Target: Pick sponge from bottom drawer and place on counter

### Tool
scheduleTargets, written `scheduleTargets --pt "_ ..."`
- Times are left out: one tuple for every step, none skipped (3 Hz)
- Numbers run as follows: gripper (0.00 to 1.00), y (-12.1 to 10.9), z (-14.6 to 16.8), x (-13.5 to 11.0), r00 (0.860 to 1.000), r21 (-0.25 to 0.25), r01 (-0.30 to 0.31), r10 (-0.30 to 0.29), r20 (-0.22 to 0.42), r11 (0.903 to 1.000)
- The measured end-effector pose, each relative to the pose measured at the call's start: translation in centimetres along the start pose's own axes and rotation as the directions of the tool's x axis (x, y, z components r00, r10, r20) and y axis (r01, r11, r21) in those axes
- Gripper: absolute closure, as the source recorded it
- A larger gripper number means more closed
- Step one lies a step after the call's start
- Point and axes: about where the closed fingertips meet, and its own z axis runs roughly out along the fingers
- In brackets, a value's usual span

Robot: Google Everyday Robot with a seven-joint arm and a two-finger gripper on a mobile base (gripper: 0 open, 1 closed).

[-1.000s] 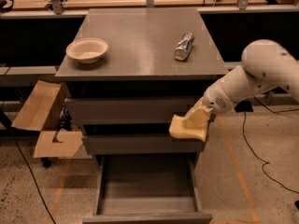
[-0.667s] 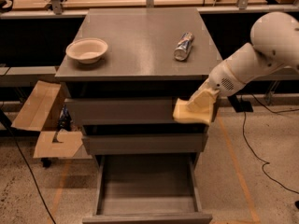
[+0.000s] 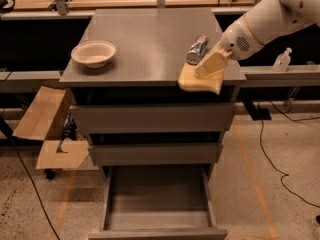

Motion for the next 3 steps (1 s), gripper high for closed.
scheduleTargets --pt "1.0 -0.4 -1.1 -3.5 0.996 0.047 -0.011 0.006 0.09 0.9988" --pt "1.0 -1.6 -0.6 -6.0 0.976 0.11 -0.098 0.074 0.206 0.9891" --pt "1.0 -2.9 0.4 -7.5 0.936 0.152 -0.211 0.154 0.318 0.9657"
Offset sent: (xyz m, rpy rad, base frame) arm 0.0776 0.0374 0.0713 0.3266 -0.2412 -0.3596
